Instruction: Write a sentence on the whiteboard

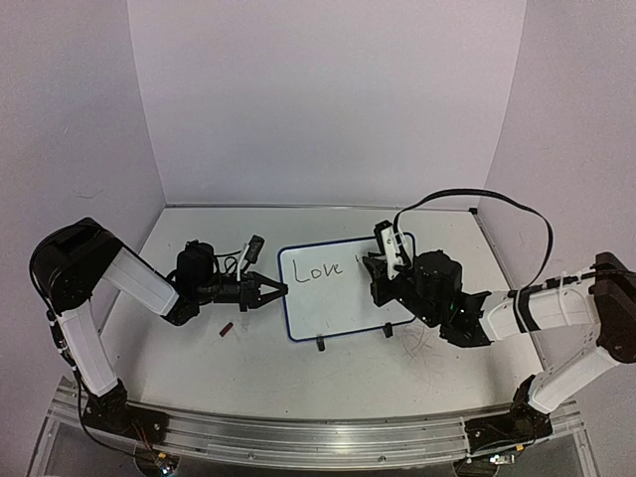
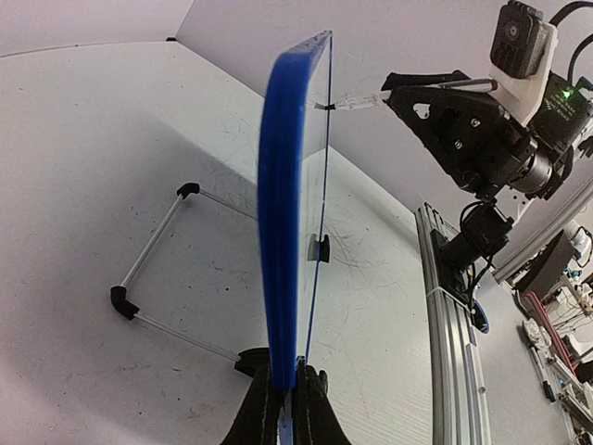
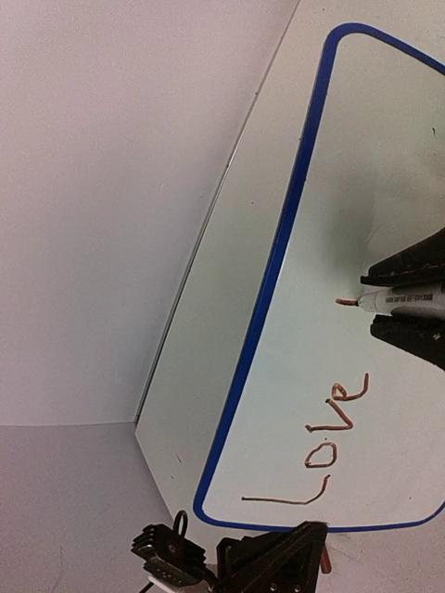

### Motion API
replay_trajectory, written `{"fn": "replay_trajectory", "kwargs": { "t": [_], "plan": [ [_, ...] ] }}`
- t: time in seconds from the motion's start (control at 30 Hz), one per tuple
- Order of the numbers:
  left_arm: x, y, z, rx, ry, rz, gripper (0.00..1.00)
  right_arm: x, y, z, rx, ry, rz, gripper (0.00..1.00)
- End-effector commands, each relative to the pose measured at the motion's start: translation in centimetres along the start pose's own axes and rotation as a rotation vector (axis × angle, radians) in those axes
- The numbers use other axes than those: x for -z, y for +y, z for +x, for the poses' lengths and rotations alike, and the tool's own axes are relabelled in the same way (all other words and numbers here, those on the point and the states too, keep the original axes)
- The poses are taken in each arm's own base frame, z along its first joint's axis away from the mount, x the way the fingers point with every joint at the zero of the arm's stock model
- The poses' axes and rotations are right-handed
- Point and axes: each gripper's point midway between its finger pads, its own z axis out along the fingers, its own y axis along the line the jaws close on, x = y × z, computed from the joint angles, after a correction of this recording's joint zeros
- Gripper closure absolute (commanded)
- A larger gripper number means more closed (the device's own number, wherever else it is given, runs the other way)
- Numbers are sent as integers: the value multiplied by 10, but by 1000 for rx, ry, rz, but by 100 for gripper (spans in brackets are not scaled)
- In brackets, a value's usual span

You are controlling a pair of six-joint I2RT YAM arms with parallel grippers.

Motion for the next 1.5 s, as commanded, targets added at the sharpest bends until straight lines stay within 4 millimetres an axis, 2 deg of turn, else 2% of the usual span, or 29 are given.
{"fn": "replay_trajectory", "kwargs": {
  "t": [0.0, 0.27, 0.43, 0.57, 0.77, 1.23, 1.47],
  "plan": [
    [2, -1, -14, -40, -19, -23, 100, 7, -3, 3, -31, 6, 5, 100],
    [2, -2, -14, -44, -19, -23, 100, 8, 0, 13, -46, 29, -9, 100],
    [3, -2, -13, -44, -15, -24, 100, 7, 1, 12, -49, 28, -15, 100],
    [3, -1, -12, -42, -14, -27, 100, 6, 2, 7, -49, 15, -17, 100],
    [3, -1, -13, -42, -13, -27, 100, 4, -1, -11, -58, -39, 0, 100],
    [2, -1, -13, -42, -12, -27, 100, 2, -12, -23, -68, -74, 46, 100],
    [3, -1, -13, -44, -13, -30, 100, 7, -22, -18, -70, -65, 93, 100]
  ]
}}
